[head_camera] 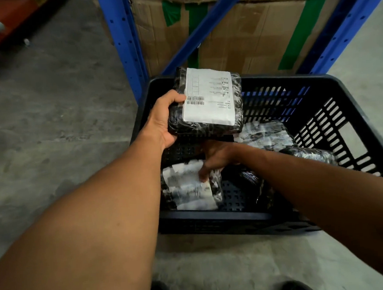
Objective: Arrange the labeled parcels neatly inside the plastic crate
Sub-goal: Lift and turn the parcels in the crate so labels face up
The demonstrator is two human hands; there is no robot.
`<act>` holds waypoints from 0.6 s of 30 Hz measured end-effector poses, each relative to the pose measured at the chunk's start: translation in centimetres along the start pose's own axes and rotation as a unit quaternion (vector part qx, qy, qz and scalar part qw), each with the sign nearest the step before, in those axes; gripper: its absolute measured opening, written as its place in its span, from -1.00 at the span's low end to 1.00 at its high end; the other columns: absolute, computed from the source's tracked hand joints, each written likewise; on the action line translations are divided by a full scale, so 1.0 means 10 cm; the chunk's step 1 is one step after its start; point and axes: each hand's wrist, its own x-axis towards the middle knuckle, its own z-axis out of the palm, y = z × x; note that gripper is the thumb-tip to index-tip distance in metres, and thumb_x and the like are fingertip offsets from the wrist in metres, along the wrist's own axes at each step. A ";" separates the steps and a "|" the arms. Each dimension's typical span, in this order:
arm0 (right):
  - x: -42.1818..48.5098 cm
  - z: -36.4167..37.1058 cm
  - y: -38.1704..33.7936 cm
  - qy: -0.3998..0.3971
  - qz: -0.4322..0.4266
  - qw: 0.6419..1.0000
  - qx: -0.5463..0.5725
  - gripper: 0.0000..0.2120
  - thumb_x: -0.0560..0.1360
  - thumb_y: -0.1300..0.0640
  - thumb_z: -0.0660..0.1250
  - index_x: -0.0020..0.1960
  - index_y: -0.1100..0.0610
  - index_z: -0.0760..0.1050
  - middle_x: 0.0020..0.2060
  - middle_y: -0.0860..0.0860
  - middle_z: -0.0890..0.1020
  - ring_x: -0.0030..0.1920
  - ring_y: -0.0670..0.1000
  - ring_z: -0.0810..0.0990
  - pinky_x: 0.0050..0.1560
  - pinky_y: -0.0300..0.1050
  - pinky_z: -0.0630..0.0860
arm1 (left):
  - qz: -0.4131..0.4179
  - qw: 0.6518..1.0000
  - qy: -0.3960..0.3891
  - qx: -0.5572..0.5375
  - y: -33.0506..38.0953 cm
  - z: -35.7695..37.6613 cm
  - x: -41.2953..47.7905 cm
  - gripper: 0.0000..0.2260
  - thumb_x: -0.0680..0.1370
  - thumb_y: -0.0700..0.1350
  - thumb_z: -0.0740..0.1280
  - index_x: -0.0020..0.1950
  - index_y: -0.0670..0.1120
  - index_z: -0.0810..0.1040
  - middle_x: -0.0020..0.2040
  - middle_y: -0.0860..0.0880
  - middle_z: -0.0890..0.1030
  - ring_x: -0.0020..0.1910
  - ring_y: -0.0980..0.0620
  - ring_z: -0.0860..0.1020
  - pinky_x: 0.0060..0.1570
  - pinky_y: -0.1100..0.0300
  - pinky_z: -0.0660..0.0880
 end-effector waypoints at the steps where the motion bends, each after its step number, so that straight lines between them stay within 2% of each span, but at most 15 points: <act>1: -0.04 -0.07 -0.07 0.028 -0.023 0.999 -0.040 -0.42 0.33 0.03 0.55 0.32 0.10 0.52 0.13 0.02 0.62 0.08 0.07 0.61 -0.05 -0.20 0.51 | 0.007 1.000 -0.003 -0.003 0.04 0.01 -0.01 -0.69 0.49 -0.13 0.26 0.11 -0.22 0.67 0.12 -0.24 0.68 0.09 -0.22 0.59 0.29 -0.20 0.42; 3: -0.09 -0.18 -0.14 0.118 -0.061 0.985 -0.106 -0.38 0.35 0.02 0.52 0.38 0.02 0.46 0.19 0.01 0.61 0.15 0.08 0.59 0.01 -0.21 0.47 | 0.025 1.000 -0.014 -0.011 0.13 0.06 -0.04 -0.71 0.54 -0.13 0.20 0.08 -0.21 0.66 0.04 -0.22 0.70 0.03 -0.21 0.61 0.21 -0.12 0.49; 5: -0.12 -0.24 -0.14 0.214 -0.081 0.962 -0.151 -0.40 0.35 0.01 0.49 0.35 0.07 0.44 0.19 0.11 0.60 0.15 0.16 0.59 0.04 -0.15 0.49 | 0.042 0.999 -0.024 -0.019 0.21 0.11 -0.06 -0.70 0.56 -0.14 0.16 0.09 -0.21 0.64 0.00 -0.20 0.71 -0.05 -0.19 0.63 0.06 -0.02 0.54; 7: -0.14 -0.14 -0.11 0.243 -0.109 0.945 -0.191 -0.39 0.39 0.03 0.47 0.34 0.18 0.32 0.23 0.20 0.52 0.17 0.24 0.54 0.12 -0.02 0.48 | 0.053 0.998 -0.032 -0.023 0.25 0.15 -0.08 -0.70 0.57 -0.14 0.15 0.08 -0.21 0.64 -0.05 -0.19 0.72 -0.09 -0.18 0.64 -0.01 0.02 0.57; 10: -0.10 0.17 0.02 0.195 -0.133 0.941 -0.243 -0.34 0.41 0.09 0.45 0.37 0.24 0.20 0.25 0.23 0.41 0.22 0.28 0.44 0.20 0.10 0.42 | 0.060 0.997 -0.046 -0.028 0.26 0.16 -0.12 -0.70 0.58 -0.15 0.14 0.06 -0.21 0.64 -0.10 -0.18 0.73 -0.12 -0.16 0.66 -0.03 0.04 0.59; 12: -0.08 0.31 0.13 0.142 -0.113 0.946 -0.268 -0.19 0.38 0.05 0.48 0.44 0.21 0.08 0.28 0.23 0.35 0.28 0.29 0.38 0.24 0.16 0.42 | 0.057 0.997 -0.048 -0.031 0.22 0.14 -0.13 -0.70 0.58 -0.15 0.15 0.07 -0.21 0.64 -0.07 -0.19 0.73 -0.09 -0.17 0.66 0.01 0.01 0.58; 14: -0.04 0.39 0.23 0.078 -0.088 0.939 -0.322 0.00 0.32 -0.02 0.55 0.49 0.11 -0.04 0.41 0.24 0.24 0.39 0.33 0.30 0.32 0.24 0.40 | 0.051 0.997 -0.043 -0.040 0.18 0.10 -0.12 -0.71 0.57 -0.16 0.16 0.09 -0.21 0.64 -0.01 -0.21 0.71 -0.05 -0.18 0.66 0.06 -0.03 0.58; 16: 0.02 0.48 0.27 0.007 -0.075 0.920 -0.384 0.14 0.32 -0.08 0.56 0.55 -0.08 -0.22 0.56 0.24 -0.06 0.50 0.42 0.10 0.39 0.38 0.28 | 0.044 0.998 -0.032 -0.039 0.12 0.06 -0.10 -0.71 0.56 -0.16 0.18 0.11 -0.21 0.63 0.03 -0.21 0.70 0.01 -0.20 0.64 0.11 -0.06 0.56; 18: 0.09 0.57 0.25 -0.042 -0.066 0.910 -0.406 0.10 0.39 -0.13 0.49 0.50 -0.31 -0.37 0.56 0.15 -0.33 0.50 0.50 -0.05 0.39 0.48 0.17 | 0.030 0.998 -0.028 -0.039 0.07 0.02 -0.08 -0.72 0.55 -0.15 0.19 0.11 -0.21 0.64 0.11 -0.23 0.68 0.10 -0.22 0.60 0.20 -0.12 0.50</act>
